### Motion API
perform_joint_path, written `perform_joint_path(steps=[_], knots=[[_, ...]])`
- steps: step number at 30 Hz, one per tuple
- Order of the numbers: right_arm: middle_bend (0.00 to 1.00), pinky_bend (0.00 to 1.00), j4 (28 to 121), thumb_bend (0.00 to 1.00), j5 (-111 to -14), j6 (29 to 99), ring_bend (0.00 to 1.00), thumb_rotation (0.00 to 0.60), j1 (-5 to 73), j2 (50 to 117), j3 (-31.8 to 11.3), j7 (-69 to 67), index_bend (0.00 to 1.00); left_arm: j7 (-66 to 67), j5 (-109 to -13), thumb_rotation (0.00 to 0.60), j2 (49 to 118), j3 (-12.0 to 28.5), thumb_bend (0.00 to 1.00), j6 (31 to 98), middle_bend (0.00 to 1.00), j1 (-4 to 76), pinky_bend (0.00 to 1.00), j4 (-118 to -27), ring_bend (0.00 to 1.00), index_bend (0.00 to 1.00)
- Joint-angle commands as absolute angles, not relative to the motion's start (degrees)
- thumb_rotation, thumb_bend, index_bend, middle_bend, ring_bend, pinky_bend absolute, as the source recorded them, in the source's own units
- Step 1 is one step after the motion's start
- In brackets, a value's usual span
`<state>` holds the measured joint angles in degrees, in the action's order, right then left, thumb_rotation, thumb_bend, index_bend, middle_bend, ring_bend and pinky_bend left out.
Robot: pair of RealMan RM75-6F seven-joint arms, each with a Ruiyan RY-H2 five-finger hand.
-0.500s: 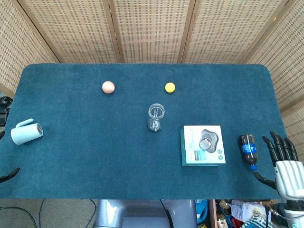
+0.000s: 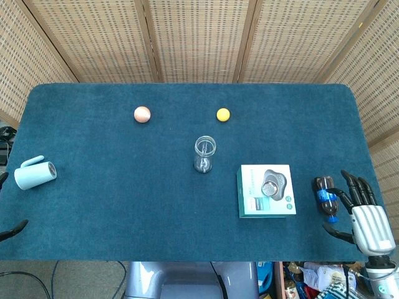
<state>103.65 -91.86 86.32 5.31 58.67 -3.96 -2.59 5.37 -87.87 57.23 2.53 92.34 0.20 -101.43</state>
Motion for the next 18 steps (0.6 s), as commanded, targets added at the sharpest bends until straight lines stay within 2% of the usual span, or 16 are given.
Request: perform_joint_path(steps=[1,5,10,15,18], knots=[[0.00,0.05,100.93,0.20,-91.70,78.89,0.00,0.600,11.57,58.83,-6.26,-11.60,0.46,5.41,-87.74,0.600,57.16,2.57,0.09,91.96,0.00,0.38,0.00,-101.46,0.00,0.00],[0.01,0.06,99.36,0.28,-88.37,72.61,0.00,0.600,16.21,59.90,-8.61,-13.13,0.53,5.27,-87.79,0.600,57.02,2.55,0.09,92.36,0.00,0.13,0.00,-101.75,0.00,0.00],[0.01,0.06,99.56,0.36,-81.74,65.50,0.00,0.600,21.25,61.63,-11.44,-7.66,0.53,5.94,-88.30,0.600,57.27,2.35,0.09,93.10,0.00,-0.30,0.00,-101.79,0.00,0.00],[0.01,0.06,100.35,0.44,-76.87,62.55,0.00,0.600,24.26,63.26,-12.93,-0.32,0.53,5.83,-87.37,0.600,57.32,2.54,0.09,92.27,0.00,-0.07,0.00,-101.60,0.00,0.00],[0.01,0.07,100.08,0.45,-74.98,61.53,0.00,0.600,25.71,64.56,-13.10,4.08,0.53,5.54,-87.10,0.600,57.23,2.74,0.09,92.28,0.00,-0.05,0.00,-101.62,0.00,0.00]])
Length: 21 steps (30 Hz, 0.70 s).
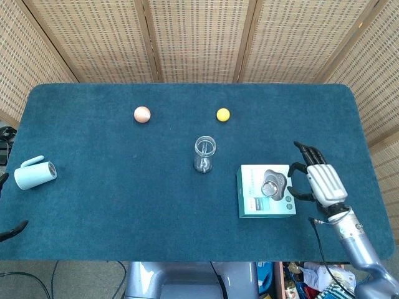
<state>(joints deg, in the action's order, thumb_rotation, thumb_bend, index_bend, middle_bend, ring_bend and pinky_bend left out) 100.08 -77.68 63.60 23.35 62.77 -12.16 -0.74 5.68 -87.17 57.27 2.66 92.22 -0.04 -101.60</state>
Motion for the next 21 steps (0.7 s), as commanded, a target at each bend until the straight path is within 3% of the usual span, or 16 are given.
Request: perform_joint_path(steps=[1,21], knots=[[0.01,0.07,100.19,0.45,-74.27,61.07,0.00,0.600,26.09,64.91,-13.14,4.75,0.53,5.44,-87.09,0.600,57.20,2.78,0.09,92.34,0.00,-0.07,0.00,-101.64,0.00,0.00],[0.02,0.09,98.63,0.53,-67.24,58.22,0.00,0.600,30.23,71.89,-10.61,14.71,0.53,3.28,-86.30,0.600,56.44,3.05,0.09,91.12,0.00,0.37,0.00,-101.34,0.00,0.00]])
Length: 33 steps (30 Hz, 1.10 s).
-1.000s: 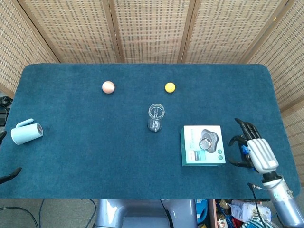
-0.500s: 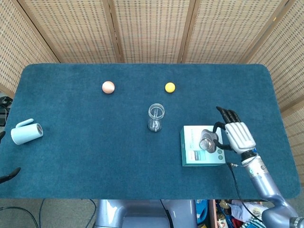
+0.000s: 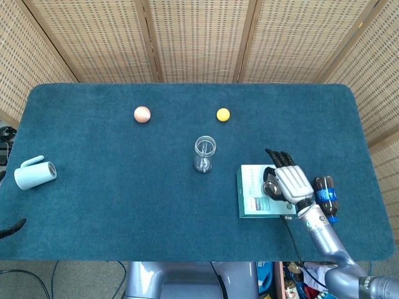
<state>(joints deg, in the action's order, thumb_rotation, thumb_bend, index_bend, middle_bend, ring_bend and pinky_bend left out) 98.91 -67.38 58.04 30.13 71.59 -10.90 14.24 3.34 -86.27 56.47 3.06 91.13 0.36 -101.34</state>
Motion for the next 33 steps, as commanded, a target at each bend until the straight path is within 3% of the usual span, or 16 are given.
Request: perform_joint_path(steps=[1,17,33], knots=[[0.02,0.09,98.63,0.53,-67.14,58.27,0.00,0.600,30.20,71.93,-10.51,14.74,0.53,3.27,-86.30,0.600,56.43,3.05,0.09,91.13,0.00,0.36,0.00,-101.34,0.00,0.00],[0.02,0.09,99.24,0.54,-69.79,59.41,0.00,0.600,29.28,70.12,-8.35,13.40,0.53,3.88,-86.01,0.600,56.55,3.14,0.09,90.74,0.00,0.57,0.00,-101.51,0.00,0.00],[0.03,0.10,95.49,0.56,-69.73,59.26,0.00,0.600,30.02,72.56,-7.78,13.92,0.56,3.68,-85.80,0.600,56.57,3.33,0.09,90.88,0.00,0.55,0.00,-101.43,0.00,0.00]])
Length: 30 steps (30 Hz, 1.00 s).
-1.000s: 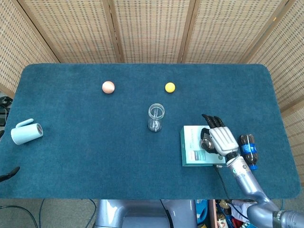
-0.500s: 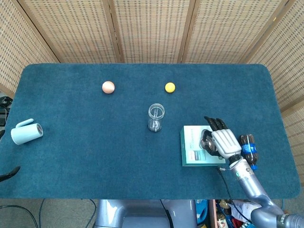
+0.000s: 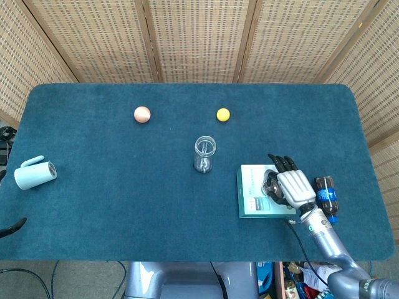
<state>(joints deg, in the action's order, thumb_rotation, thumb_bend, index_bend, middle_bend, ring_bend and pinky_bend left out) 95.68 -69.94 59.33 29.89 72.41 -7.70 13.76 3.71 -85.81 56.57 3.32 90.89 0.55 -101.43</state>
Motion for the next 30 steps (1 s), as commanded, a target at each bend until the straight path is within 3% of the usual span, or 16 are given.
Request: perform_joint_path(steps=[1,6,20,30], knots=[[0.03,0.10,95.37,0.58,-69.60,59.22,0.00,0.600,30.07,72.63,-7.80,13.98,0.57,3.66,-85.78,0.600,56.57,3.34,0.09,90.88,0.00,0.56,0.00,-101.44,0.00,0.00],[0.06,0.11,94.73,0.62,-69.14,59.29,0.00,0.600,30.22,73.14,-7.83,14.36,0.66,3.59,-85.90,0.600,56.58,3.36,0.09,90.97,0.00,0.56,0.00,-101.41,0.00,0.00],[0.08,0.11,99.75,0.64,-71.94,62.37,0.00,0.600,29.92,69.69,-9.27,13.11,0.67,3.40,-85.42,0.600,56.55,3.43,0.09,90.43,0.00,0.74,0.00,-101.24,0.00,0.00],[0.08,0.11,111.58,0.64,-67.49,64.18,0.00,0.600,33.29,60.04,-18.04,16.47,0.67,2.94,-84.73,0.600,56.37,3.63,0.09,89.23,0.00,1.33,0.00,-101.12,0.00,0.00]])
